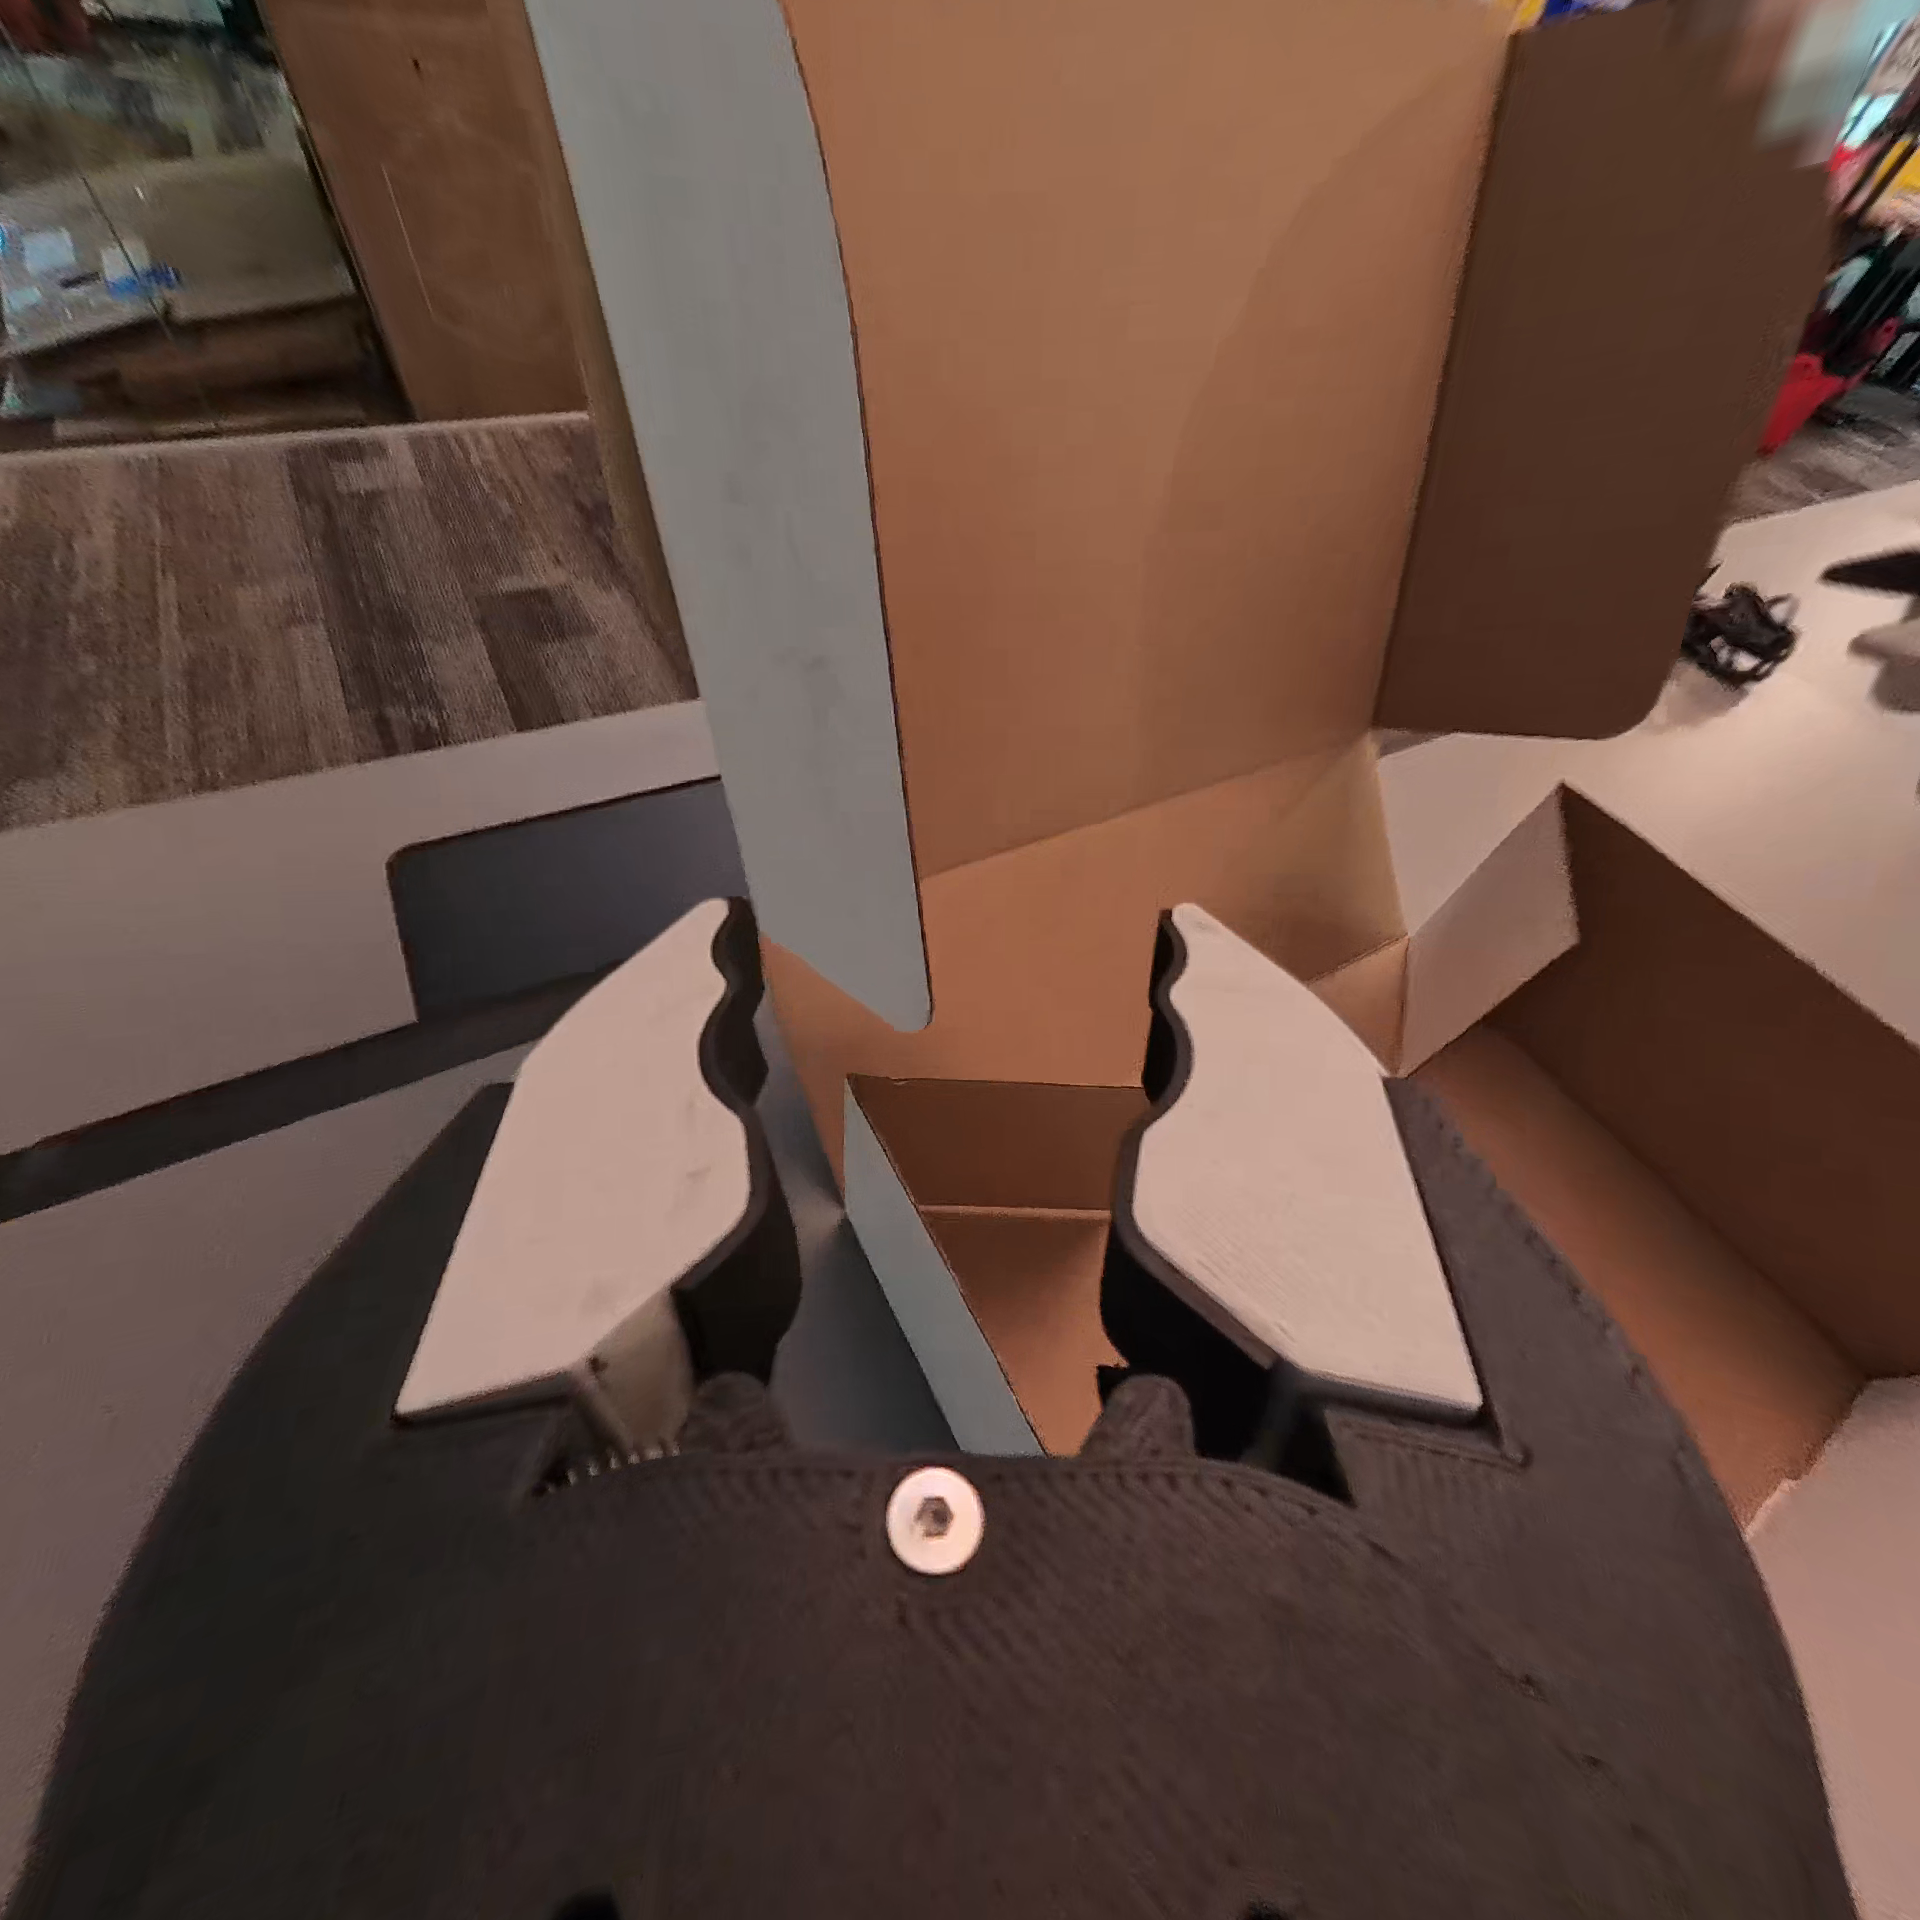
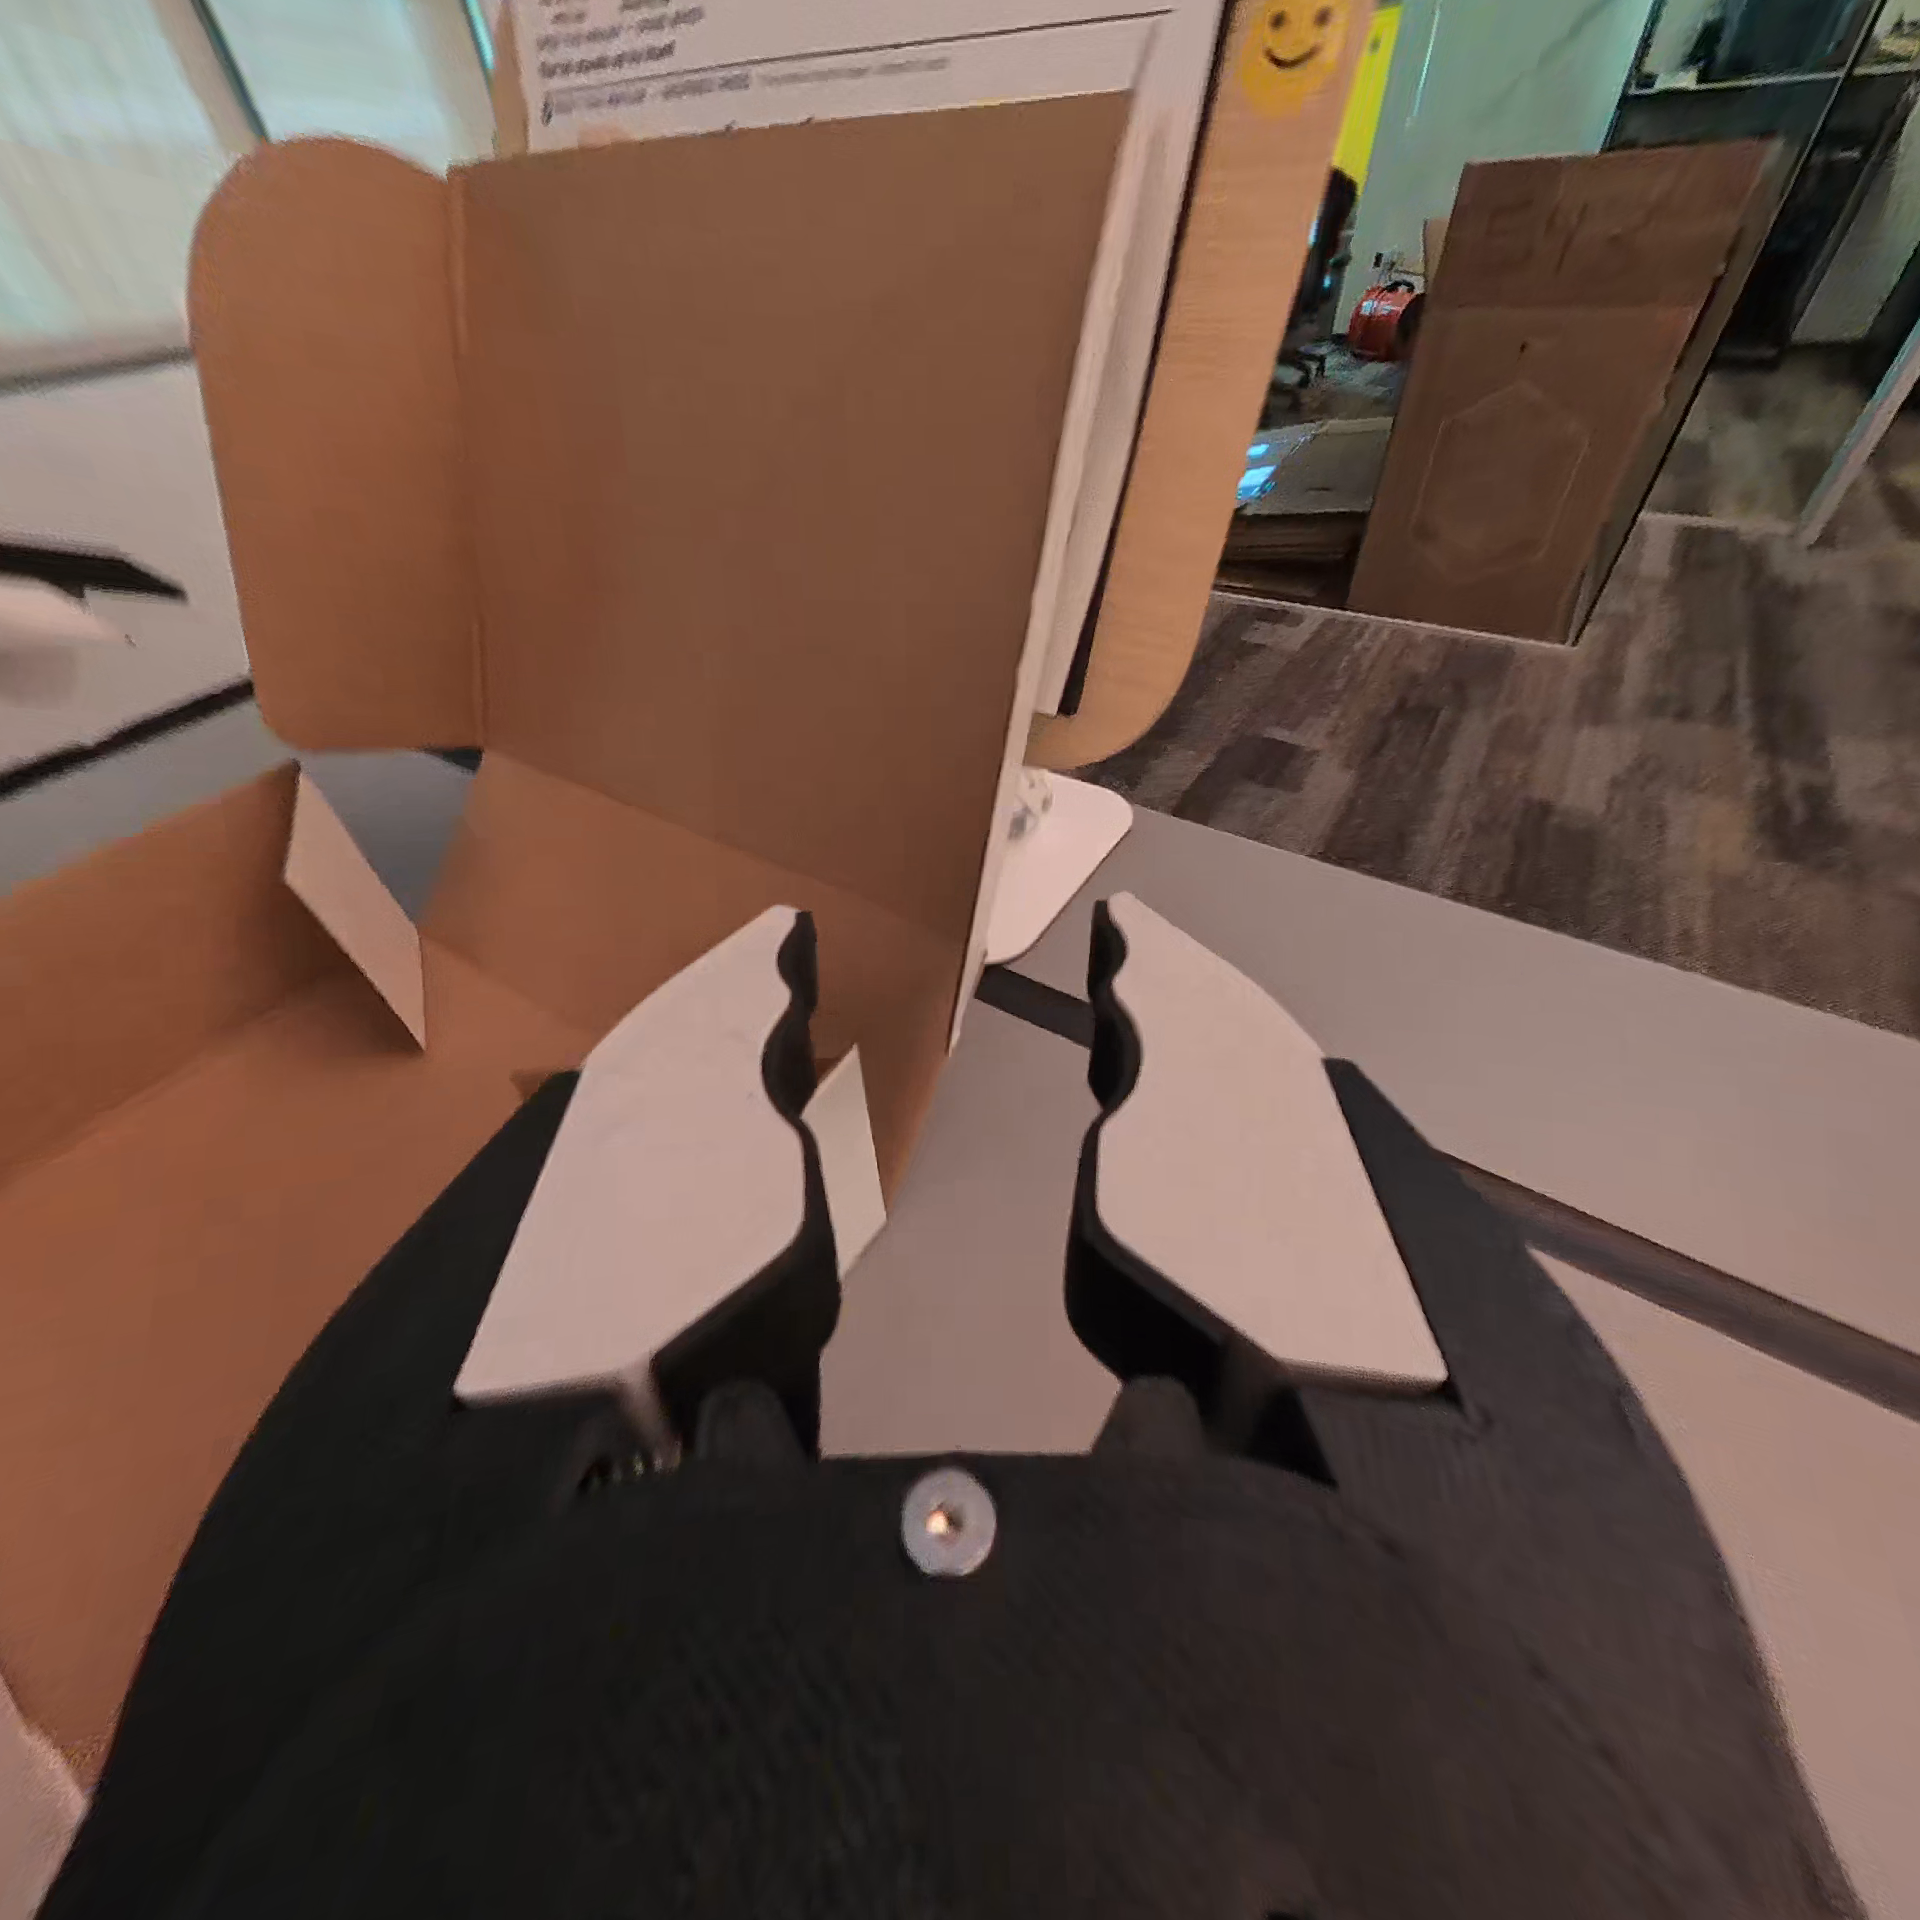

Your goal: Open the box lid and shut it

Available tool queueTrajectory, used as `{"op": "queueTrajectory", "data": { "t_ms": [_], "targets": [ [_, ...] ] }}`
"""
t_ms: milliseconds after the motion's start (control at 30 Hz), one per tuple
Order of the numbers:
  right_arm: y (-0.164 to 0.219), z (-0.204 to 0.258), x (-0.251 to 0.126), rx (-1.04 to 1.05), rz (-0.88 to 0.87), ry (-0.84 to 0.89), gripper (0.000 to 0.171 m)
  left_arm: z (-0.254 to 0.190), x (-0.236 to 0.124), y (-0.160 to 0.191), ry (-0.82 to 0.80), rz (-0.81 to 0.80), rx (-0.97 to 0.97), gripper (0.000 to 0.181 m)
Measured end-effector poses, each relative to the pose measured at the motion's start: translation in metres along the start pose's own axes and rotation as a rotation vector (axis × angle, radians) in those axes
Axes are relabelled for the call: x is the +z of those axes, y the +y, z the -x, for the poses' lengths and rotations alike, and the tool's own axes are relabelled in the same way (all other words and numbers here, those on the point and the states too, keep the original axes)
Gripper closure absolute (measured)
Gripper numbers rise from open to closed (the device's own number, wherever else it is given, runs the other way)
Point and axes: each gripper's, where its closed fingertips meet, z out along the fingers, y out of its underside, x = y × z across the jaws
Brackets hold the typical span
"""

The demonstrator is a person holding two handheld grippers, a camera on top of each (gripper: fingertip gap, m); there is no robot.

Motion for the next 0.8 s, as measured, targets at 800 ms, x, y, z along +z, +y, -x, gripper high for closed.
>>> {"op": "queueTrajectory", "data": {
  "t_ms": [800],
  "targets": [
    [-0.002,0.000,0.048,-0.060,0.084,0.068,0.167,0.023,0.044,-0.011,-0.203,0.032,0.147,0.129]
  ]
}}
